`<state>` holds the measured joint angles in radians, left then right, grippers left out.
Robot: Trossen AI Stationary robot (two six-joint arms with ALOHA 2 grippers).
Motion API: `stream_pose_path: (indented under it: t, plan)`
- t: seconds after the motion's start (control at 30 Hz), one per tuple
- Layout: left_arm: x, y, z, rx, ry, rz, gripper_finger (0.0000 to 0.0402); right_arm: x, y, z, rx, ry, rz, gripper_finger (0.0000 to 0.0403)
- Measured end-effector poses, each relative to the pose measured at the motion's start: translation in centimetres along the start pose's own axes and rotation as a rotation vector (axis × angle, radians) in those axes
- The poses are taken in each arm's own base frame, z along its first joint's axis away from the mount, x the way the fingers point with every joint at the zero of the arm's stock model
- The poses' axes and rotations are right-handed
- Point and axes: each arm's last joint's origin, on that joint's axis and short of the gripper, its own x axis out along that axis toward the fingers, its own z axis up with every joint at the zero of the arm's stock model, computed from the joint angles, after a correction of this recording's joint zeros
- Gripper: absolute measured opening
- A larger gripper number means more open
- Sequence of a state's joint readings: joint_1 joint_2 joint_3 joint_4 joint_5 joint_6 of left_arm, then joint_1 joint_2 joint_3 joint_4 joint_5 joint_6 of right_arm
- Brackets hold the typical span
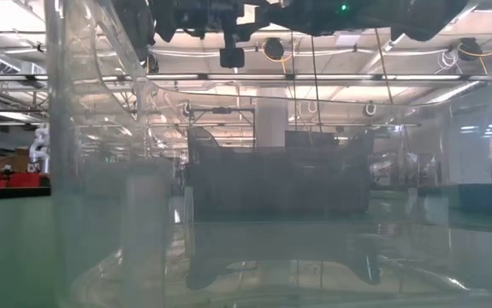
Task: Sort & place blocks by color
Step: Put the left blue block into the white bin
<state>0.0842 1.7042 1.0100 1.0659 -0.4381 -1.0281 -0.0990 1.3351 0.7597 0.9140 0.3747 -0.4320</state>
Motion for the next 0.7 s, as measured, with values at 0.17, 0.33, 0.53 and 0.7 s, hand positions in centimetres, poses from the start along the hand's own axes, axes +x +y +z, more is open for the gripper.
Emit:
stream_pose_path:
  t: [0.17,0.33,0.53,0.7]
  plan:
    - [0.01,0.08,-0.03,0.001,0.006,0.006,0.0126,-0.55,-0.52,0.50,-0.015,0.038,0.001,0.0045]
    - [-0.01,0.23,-0.09,-0.006,0.006,0.017,0.0126,-0.73,-0.61,0.45,0.017,0.067,0.009,0.0037]
    - [-0.02,0.32,-0.11,-0.010,0.006,0.022,0.0180,-0.74,-0.62,0.46,0.057,0.071,0.006,0.0037]
    - [-0.04,0.45,-0.17,-0.008,0.008,0.028,0.0230,-0.71,-1.00,0.49,0.049,0.097,-0.076,0.0037]
